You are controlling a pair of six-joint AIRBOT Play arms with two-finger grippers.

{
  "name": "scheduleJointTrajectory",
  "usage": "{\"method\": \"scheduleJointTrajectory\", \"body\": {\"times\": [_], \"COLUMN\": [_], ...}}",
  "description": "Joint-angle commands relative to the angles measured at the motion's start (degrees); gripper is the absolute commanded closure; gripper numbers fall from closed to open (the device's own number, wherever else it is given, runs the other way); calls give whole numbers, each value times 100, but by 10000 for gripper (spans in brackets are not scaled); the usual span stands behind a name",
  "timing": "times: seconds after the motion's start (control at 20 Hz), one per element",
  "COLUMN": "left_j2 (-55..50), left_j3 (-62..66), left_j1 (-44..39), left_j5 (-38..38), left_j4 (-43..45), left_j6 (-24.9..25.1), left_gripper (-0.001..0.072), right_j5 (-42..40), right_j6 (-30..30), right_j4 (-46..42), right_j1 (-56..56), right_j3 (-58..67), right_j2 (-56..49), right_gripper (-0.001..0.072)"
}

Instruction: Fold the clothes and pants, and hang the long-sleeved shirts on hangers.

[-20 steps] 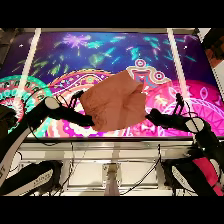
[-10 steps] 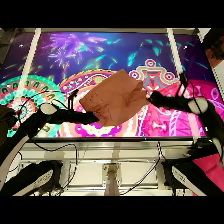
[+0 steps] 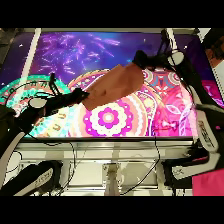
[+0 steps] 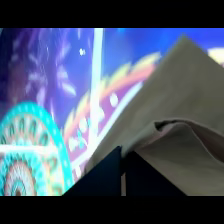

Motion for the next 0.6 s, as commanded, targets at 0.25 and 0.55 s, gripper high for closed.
{"method": "scheduleJointTrajectory", "body": {"times": [0.25, 0.55], "left_j2": [-299, -256], "left_j3": [15, 81], "left_j1": [129, 208], "left_j5": [2730, 2850], "left_j4": [-131, -15], "left_j6": [-17, 9], "left_gripper": [105, 106], "right_j5": [-1878, 1215], "right_j6": [127, 79], "right_j4": [2, -50], "right_j1": [177, -859], "right_j3": [1281, 1539], "right_j2": [-1447, -1449], "right_gripper": [301, 313]}}
